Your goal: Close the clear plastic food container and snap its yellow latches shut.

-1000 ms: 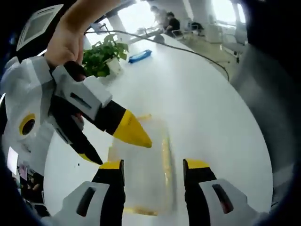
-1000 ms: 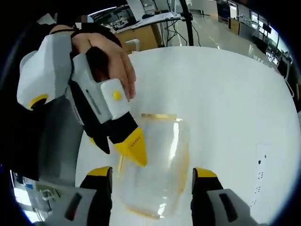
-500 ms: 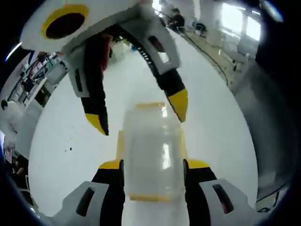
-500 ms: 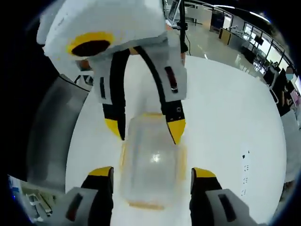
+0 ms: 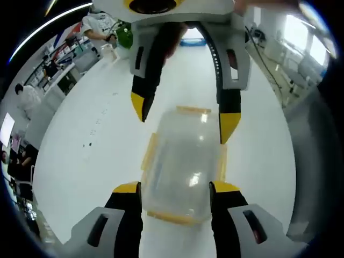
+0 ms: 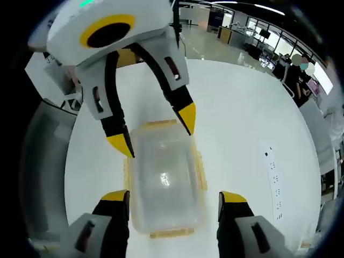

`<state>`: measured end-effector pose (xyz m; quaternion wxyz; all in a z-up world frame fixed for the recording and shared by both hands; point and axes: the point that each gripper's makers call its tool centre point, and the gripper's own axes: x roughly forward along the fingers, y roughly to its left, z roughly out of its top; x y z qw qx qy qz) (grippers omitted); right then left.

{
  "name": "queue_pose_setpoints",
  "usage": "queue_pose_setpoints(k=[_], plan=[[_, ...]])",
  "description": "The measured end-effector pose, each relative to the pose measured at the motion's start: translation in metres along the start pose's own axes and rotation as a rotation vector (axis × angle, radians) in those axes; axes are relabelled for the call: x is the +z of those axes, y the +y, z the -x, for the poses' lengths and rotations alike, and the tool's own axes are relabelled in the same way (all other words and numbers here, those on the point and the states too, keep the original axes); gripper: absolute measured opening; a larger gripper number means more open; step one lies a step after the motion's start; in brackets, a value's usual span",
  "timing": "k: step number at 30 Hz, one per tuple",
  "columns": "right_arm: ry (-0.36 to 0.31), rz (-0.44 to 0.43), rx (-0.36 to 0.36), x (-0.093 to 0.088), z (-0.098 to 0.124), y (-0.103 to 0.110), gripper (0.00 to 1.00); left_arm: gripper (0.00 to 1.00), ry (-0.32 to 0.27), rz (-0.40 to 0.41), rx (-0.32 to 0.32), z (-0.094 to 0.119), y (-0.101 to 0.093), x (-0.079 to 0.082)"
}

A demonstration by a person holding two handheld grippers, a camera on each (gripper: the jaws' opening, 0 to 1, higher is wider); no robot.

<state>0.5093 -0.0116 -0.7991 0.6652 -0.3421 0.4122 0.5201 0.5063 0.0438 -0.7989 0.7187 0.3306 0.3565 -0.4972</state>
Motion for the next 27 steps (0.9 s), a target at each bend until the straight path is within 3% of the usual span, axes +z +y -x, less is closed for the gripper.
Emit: queue_pose_setpoints(k=[4, 9, 13, 16, 20, 23, 25, 27], plan=[[-0.01, -0.054, -0.056, -0.008, 0.001, 0.002, 0.65, 0.49, 0.021, 0.032, 0.074, 0.004, 0.001, -0.004], [-0.053, -0.234, -0.189, -0.021, 0.005, -0.003, 0.64, 0.5, -0.006, 0.147, 0.155, 0.006, 0.002, -0.003], [-0.084, -0.322, -0.266, -0.024, 0.01, -0.002, 0.65, 0.5, 0.013, 0.18, 0.218, 0.01, 0.002, -0.007], [-0.089, -0.333, -0.304, -0.025, 0.013, -0.001, 0.65, 0.5, -0.037, 0.267, 0.266, 0.013, -0.002, -0.003], [-0.108, -0.34, -0.295, -0.019, 0.012, 0.002, 0.65, 0.51, -0.023, 0.278, 0.289, 0.01, -0.005, -0.006], [-0.122, -0.348, -0.298, -0.018, 0.015, -0.001, 0.65, 0.52, -0.05, 0.317, 0.295, 0.014, -0.003, -0.004], [-0.178, -0.407, -0.299, -0.014, 0.018, -0.003, 0.65, 0.53, -0.111, 0.395, 0.313, 0.018, 0.003, -0.001], [-0.225, -0.476, -0.291, -0.014, 0.019, -0.004, 0.65, 0.52, -0.124, 0.432, 0.323, 0.02, 0.008, -0.007]])
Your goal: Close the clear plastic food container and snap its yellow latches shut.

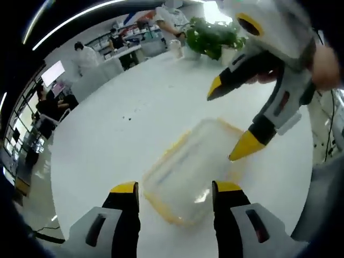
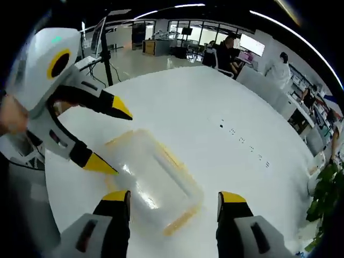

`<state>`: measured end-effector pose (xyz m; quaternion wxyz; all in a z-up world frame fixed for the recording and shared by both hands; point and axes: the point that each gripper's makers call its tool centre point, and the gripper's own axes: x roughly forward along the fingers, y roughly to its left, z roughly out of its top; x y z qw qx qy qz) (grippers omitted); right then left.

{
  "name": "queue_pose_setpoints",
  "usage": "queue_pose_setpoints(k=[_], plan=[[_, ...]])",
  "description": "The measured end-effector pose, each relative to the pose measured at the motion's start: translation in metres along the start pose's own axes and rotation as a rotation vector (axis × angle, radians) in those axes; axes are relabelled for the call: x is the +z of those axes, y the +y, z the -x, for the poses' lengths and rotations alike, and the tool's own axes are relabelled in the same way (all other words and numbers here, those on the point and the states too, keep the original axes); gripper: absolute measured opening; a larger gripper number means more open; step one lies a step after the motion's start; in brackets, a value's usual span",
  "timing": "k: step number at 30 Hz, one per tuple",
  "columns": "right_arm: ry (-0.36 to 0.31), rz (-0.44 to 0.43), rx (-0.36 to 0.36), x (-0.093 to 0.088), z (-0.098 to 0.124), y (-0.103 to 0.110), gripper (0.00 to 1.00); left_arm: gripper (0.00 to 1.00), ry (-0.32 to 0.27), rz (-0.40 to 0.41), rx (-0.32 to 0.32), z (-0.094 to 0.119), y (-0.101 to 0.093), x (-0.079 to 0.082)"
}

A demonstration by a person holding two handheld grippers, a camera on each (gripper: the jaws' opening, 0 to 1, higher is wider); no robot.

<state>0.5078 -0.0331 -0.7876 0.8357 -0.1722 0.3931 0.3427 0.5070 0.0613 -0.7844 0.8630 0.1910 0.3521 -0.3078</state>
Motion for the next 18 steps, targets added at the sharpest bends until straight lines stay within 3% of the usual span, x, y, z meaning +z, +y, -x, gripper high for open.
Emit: queue_pose_setpoints(k=[1, 2, 5, 7, 10, 13, 15, 18], plan=[[-0.012, 0.008, -0.012, -0.002, 0.0, -0.004, 0.65, 0.52, 0.001, 0.008, -0.006, 0.0, 0.0, -0.002], [-0.035, -0.01, -0.022, -0.002, -0.001, -0.005, 0.64, 0.52, -0.029, 0.069, -0.021, -0.003, -0.002, -0.002], [-0.117, -0.119, -0.036, -0.002, -0.001, -0.01, 0.65, 0.53, -0.067, 0.079, 0.026, -0.001, 0.005, -0.005], [-0.165, -0.2, -0.03, -0.003, -0.001, -0.01, 0.65, 0.53, -0.12, 0.196, 0.035, -0.002, 0.008, -0.005], [-0.205, -0.324, 0.002, -0.011, -0.006, -0.005, 0.64, 0.57, -0.141, 0.31, 0.055, -0.005, 0.014, -0.012], [-0.259, -0.426, 0.015, -0.016, -0.009, -0.004, 0.63, 0.6, -0.158, 0.488, 0.008, -0.008, 0.01, -0.019], [-0.26, -0.492, 0.04, -0.023, -0.011, -0.002, 0.64, 0.59, -0.156, 0.487, 0.005, -0.012, 0.009, -0.024], [-0.248, -0.49, 0.039, -0.028, -0.014, -0.002, 0.57, 0.57, -0.145, 0.493, -0.001, -0.015, 0.004, -0.027]])
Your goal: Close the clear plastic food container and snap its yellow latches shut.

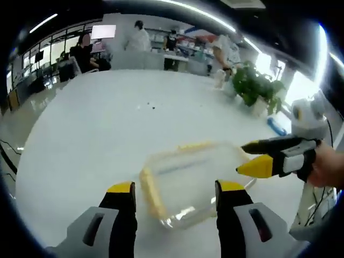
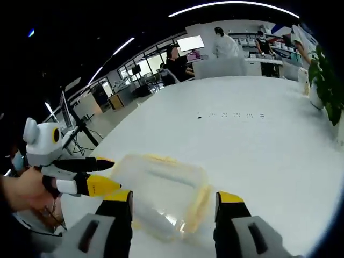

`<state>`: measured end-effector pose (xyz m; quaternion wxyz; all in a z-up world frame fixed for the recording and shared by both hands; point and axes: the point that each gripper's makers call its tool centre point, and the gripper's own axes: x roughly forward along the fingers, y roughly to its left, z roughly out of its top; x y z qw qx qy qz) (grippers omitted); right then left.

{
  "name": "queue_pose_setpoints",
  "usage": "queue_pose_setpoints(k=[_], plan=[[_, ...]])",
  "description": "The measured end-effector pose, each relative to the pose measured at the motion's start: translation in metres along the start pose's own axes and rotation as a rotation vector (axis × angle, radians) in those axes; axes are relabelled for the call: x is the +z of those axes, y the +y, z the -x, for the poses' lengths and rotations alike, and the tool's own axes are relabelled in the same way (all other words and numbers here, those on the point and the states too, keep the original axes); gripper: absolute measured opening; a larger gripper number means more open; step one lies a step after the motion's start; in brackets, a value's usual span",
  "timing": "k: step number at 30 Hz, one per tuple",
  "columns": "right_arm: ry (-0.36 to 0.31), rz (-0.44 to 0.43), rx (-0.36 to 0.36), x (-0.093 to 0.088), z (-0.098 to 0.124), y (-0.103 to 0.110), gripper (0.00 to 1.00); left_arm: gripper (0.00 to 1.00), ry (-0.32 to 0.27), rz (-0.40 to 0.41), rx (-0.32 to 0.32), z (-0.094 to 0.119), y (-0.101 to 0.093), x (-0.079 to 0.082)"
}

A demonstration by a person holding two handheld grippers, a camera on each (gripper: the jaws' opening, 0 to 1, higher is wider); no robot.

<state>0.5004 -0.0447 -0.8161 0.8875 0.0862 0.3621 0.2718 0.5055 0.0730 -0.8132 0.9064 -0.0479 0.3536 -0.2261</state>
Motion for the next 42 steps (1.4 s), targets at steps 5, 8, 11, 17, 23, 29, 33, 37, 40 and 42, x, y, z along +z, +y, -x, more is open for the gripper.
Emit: queue_pose_setpoints(k=[5, 8, 11, 17, 23, 29, 33, 37, 40, 42], plan=[[0.031, -0.007, -0.039, -0.009, 0.002, 0.0, 0.46, 0.49, 0.024, 0.042, -0.006, -0.002, -0.003, -0.002], [0.035, -0.016, -0.05, -0.01, 0.002, -0.001, 0.46, 0.46, 0.036, 0.036, 0.011, -0.003, -0.003, -0.003], [0.019, -0.028, -0.066, -0.01, 0.002, -0.001, 0.44, 0.45, 0.052, 0.054, 0.015, -0.004, -0.004, -0.002], [0.019, -0.198, -0.066, -0.013, 0.001, 0.002, 0.35, 0.4, 0.039, 0.297, -0.015, -0.007, -0.015, -0.012], [0.008, -0.128, -0.093, -0.011, 0.0, -0.001, 0.35, 0.4, 0.002, 0.197, 0.006, 0.001, -0.003, -0.017], [-0.006, -0.123, -0.1, -0.008, -0.009, 0.009, 0.35, 0.41, -0.004, 0.187, 0.014, 0.003, 0.012, -0.011], [-0.013, -0.126, -0.1, -0.002, -0.022, 0.016, 0.35, 0.41, 0.004, 0.18, 0.014, 0.003, 0.026, -0.005], [-0.026, -0.12, -0.1, 0.005, -0.034, 0.025, 0.36, 0.41, -0.001, 0.181, 0.026, 0.003, 0.041, 0.0], [-0.025, -0.118, -0.098, 0.009, -0.043, 0.032, 0.36, 0.41, -0.003, 0.186, 0.029, 0.006, 0.052, 0.002], [-0.025, -0.115, -0.095, 0.012, -0.049, 0.039, 0.36, 0.41, -0.007, 0.189, 0.031, 0.009, 0.06, 0.003]])
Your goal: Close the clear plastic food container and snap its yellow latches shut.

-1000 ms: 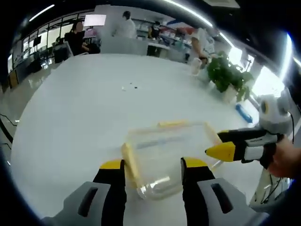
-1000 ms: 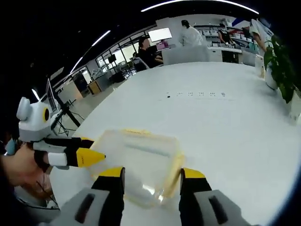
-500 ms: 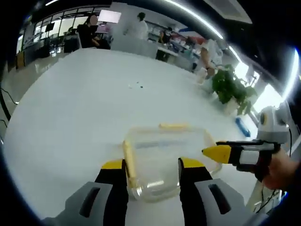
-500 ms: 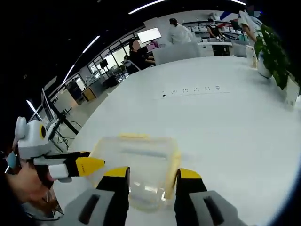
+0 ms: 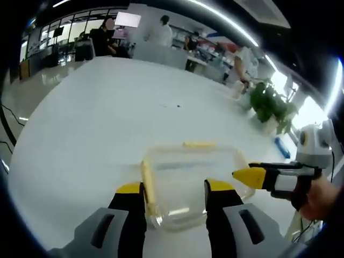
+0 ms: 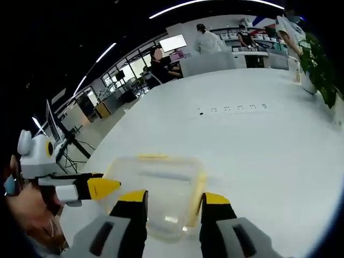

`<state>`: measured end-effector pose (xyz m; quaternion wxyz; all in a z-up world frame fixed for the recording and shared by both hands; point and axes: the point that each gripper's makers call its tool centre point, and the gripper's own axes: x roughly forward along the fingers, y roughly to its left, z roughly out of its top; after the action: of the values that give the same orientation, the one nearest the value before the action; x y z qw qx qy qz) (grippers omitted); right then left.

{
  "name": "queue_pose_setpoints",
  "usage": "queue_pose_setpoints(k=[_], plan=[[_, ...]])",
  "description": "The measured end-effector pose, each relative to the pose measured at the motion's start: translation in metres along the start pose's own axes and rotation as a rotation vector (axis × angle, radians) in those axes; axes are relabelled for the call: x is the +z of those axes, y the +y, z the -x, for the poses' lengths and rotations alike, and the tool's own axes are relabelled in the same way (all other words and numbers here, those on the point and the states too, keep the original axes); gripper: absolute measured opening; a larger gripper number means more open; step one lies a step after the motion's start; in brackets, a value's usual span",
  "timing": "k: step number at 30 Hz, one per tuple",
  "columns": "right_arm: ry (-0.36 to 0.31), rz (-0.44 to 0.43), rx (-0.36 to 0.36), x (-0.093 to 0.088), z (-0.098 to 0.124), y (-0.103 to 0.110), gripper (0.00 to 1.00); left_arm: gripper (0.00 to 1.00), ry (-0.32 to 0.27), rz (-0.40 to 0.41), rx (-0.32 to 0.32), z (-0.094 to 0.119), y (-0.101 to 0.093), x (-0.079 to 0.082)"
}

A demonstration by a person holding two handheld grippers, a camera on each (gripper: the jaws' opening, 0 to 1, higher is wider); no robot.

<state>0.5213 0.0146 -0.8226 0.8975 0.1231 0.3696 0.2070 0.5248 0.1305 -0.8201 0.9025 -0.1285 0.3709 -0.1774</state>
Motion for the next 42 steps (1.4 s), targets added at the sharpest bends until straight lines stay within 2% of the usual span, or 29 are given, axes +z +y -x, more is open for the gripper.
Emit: queue_pose_setpoints(k=[10, 20, 25, 26, 29, 32, 33, 34, 37, 40, 41, 42], plan=[[-0.007, -0.003, -0.002, 0.013, -0.03, 0.024, 0.36, 0.41, -0.008, 0.002, 0.017, -0.002, 0.036, 0.021], [-0.023, -0.016, 0.003, 0.016, -0.031, 0.024, 0.37, 0.43, -0.032, 0.014, 0.021, -0.002, 0.038, 0.023], [-0.018, 0.021, 0.003, 0.017, -0.028, 0.023, 0.37, 0.47, -0.033, 0.015, 0.001, -0.004, 0.039, 0.022], [-0.02, 0.02, -0.005, 0.018, -0.027, 0.022, 0.4, 0.5, -0.027, 0.003, -0.002, -0.003, 0.04, 0.021], [-0.071, -0.063, -0.005, 0.024, -0.023, 0.021, 0.58, 0.57, -0.036, -0.014, 0.011, 0.003, 0.042, 0.021], [-0.09, 0.001, -0.013, 0.027, -0.02, 0.021, 0.7, 0.77, -0.11, -0.032, 0.03, 0.01, 0.046, 0.03], [-0.097, 0.011, -0.004, 0.028, -0.02, 0.024, 0.73, 0.86, -0.115, -0.001, 0.035, 0.012, 0.047, 0.03], [-0.101, 0.01, -0.001, 0.028, -0.02, 0.024, 0.75, 0.9, -0.113, 0.011, 0.043, 0.013, 0.05, 0.029], [-0.142, 0.002, 0.04, 0.033, -0.021, 0.031, 0.86, 0.98, -0.137, 0.011, 0.059, 0.015, 0.057, 0.03], [-0.152, 0.022, 0.04, 0.034, -0.022, 0.033, 1.0, 0.99, -0.141, 0.024, 0.06, 0.019, 0.061, 0.029], [-0.146, 0.024, 0.041, 0.032, -0.021, 0.034, 1.0, 0.99, -0.15, 0.022, 0.064, 0.021, 0.063, 0.03], [-0.168, 0.053, 0.046, 0.036, -0.02, 0.035, 1.0, 0.99, -0.159, 0.019, 0.071, 0.024, 0.064, 0.03]])
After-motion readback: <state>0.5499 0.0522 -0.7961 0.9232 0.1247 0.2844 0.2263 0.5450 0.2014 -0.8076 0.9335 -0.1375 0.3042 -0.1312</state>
